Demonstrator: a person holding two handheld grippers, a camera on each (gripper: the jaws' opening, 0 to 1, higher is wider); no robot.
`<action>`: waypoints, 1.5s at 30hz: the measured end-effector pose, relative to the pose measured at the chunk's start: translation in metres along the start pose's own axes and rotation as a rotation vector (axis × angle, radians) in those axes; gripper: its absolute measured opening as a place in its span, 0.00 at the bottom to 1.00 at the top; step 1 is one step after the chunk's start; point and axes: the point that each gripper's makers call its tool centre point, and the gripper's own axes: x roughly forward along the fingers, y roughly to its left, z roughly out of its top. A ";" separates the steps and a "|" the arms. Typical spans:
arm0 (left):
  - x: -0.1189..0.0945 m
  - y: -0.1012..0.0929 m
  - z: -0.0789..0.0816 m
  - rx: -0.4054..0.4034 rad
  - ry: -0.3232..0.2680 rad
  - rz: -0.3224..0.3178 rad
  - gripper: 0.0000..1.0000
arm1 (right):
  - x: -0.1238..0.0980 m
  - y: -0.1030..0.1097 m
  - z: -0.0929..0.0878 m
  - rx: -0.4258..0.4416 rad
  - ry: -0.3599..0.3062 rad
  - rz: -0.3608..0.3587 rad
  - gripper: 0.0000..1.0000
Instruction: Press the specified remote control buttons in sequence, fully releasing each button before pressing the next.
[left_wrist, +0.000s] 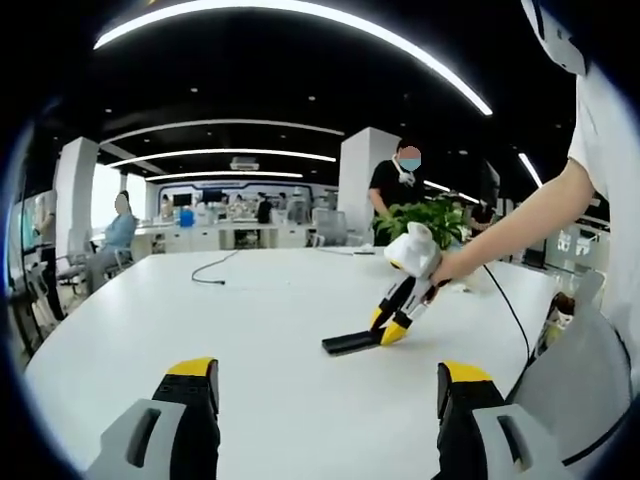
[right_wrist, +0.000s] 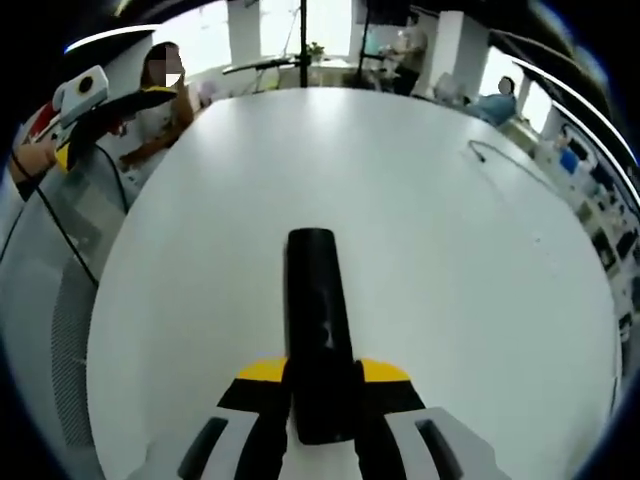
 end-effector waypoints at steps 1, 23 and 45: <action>0.000 0.000 0.001 0.004 -0.003 0.002 0.93 | 0.000 0.001 0.000 -0.001 -0.003 -0.004 0.22; 0.002 0.004 -0.006 -0.022 0.019 0.011 0.94 | -0.029 -0.021 0.027 0.389 -0.332 -0.187 0.55; 0.000 0.003 -0.004 -0.024 0.001 0.010 0.95 | -0.101 -0.009 0.045 0.388 -0.527 -0.381 0.75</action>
